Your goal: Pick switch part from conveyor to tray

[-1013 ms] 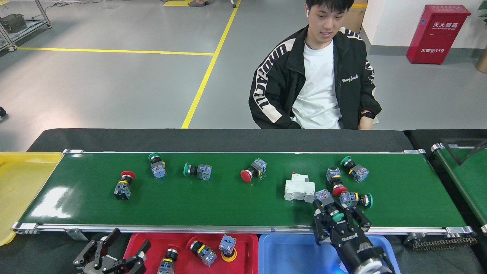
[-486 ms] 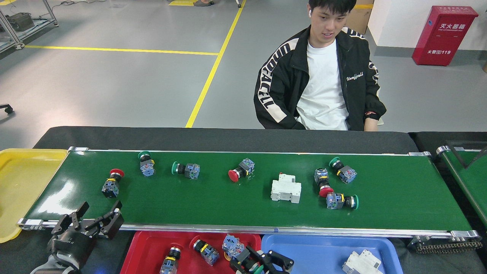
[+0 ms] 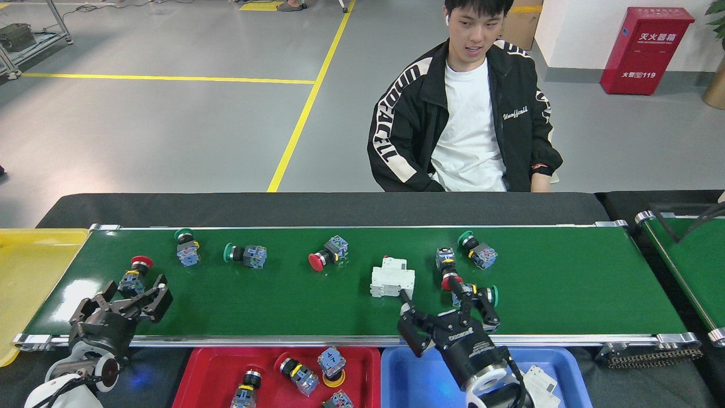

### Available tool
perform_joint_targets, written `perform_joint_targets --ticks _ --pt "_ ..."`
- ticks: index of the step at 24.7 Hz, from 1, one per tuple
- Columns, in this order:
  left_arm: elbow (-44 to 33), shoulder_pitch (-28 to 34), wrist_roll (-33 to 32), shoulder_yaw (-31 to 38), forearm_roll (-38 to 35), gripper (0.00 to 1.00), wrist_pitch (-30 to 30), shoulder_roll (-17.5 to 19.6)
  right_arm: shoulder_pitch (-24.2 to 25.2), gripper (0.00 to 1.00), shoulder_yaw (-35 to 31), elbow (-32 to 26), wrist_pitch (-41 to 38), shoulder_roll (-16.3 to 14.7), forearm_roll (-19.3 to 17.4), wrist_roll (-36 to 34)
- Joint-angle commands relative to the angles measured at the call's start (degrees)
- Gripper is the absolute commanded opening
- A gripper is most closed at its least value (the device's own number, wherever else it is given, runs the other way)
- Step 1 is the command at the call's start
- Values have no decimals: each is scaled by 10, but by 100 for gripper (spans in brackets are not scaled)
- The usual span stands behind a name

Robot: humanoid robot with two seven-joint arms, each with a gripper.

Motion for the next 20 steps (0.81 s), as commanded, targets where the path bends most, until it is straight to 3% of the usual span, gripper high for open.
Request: perform_joint_targets --ticks 1,4,5,7,12,16,20 --pt "4 -10 9 -5 -2 90 8 12 5 99 -27 -4 17 -12 -1 -22" --pt "25 -10 9 -40 2 46 -2 39 40 99 -48 -15 17 -37 -3 -29" --pt "34 -10 9 -52 6 26 -14 51 52 99 -54 -19 17 -45 -4 -33" --pt "47 -13 9 -52 8 8 -31 57 69 99 -56 -22 16 -49 -5 -49" --pt "49 -18 9 -55 35 3 -40 63 103 99 -54 -43 2 -50 -5 -62" --pt "48 -17 9 -56 40 2 -44 57 59 99 -17 -29 3 -38 -5 -43" --pt "24 -2 7 -52 100 2 -103 64 -7 99 65 44 6 -12 -1 -22"
